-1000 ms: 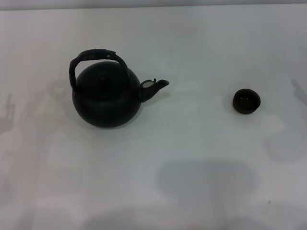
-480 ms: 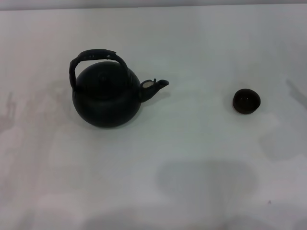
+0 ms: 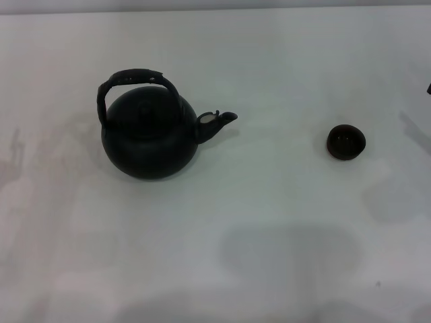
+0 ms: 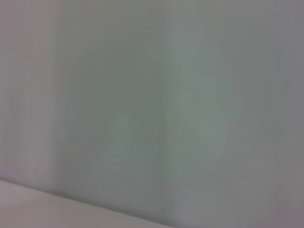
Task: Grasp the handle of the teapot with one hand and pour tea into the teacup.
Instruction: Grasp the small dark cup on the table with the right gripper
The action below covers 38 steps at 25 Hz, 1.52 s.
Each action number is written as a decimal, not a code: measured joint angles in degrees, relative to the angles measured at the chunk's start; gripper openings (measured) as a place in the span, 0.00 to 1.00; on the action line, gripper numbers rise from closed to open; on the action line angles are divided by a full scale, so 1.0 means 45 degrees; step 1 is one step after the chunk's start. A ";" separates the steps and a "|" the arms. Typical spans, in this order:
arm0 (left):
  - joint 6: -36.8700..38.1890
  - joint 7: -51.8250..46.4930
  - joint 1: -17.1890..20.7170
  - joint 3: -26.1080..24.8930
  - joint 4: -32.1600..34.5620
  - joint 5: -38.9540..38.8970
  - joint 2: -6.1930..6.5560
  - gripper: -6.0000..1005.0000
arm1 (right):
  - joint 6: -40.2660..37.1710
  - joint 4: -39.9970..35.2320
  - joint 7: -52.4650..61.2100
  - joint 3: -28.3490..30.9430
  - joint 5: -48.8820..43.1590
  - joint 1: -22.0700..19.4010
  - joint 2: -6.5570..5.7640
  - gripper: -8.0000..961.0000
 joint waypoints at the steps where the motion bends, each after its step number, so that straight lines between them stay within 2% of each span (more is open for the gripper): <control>1: 0.0000 0.0000 -0.0005 0.0000 0.0004 0.0000 -0.0001 0.50 | 0.0020 0.0017 0.0001 -0.0043 -0.0035 0.0007 -0.0018 0.87; 6: 0.0001 0.0001 -0.0009 -0.0001 0.0010 -0.0001 -0.0002 0.50 | 0.0137 0.0815 0.0807 -0.0254 -0.0878 -0.0041 -0.0161 0.86; 11: 0.0002 0.0000 -0.0029 -0.0001 -0.0013 -0.0001 -0.0001 0.50 | 0.0190 0.2504 0.2687 -0.0262 -0.3226 0.0004 -0.0316 0.86; 16: 0.0002 0.0001 -0.0028 0.0000 -0.0017 0.0119 -0.0001 0.50 | 0.0217 0.4039 0.4647 -0.0263 -0.5867 0.0383 -0.0274 0.85; 20: 0.0007 0.0000 -0.0028 0.0001 -0.0034 0.0152 -0.0001 0.50 | 0.0360 0.5039 0.5810 -0.0263 -0.7545 0.0720 -0.0076 0.85; 29: 0.0072 0.0000 0.0054 0.0002 0.0009 0.0466 -0.0001 0.50 | 0.0773 0.6542 0.6746 -0.0278 -0.9620 0.1062 0.0506 0.84; 35: 0.0080 0.0000 0.0033 0.0001 0.0021 0.0488 -0.0001 0.50 | -0.0024 0.6735 0.6703 -0.0276 -1.0830 0.1432 0.0995 0.83; 38: 0.0081 0.0000 0.0024 0.0001 0.0023 0.0507 -0.0001 0.50 | -0.0527 0.6908 0.6653 -0.0436 -1.1125 0.1512 0.1123 0.83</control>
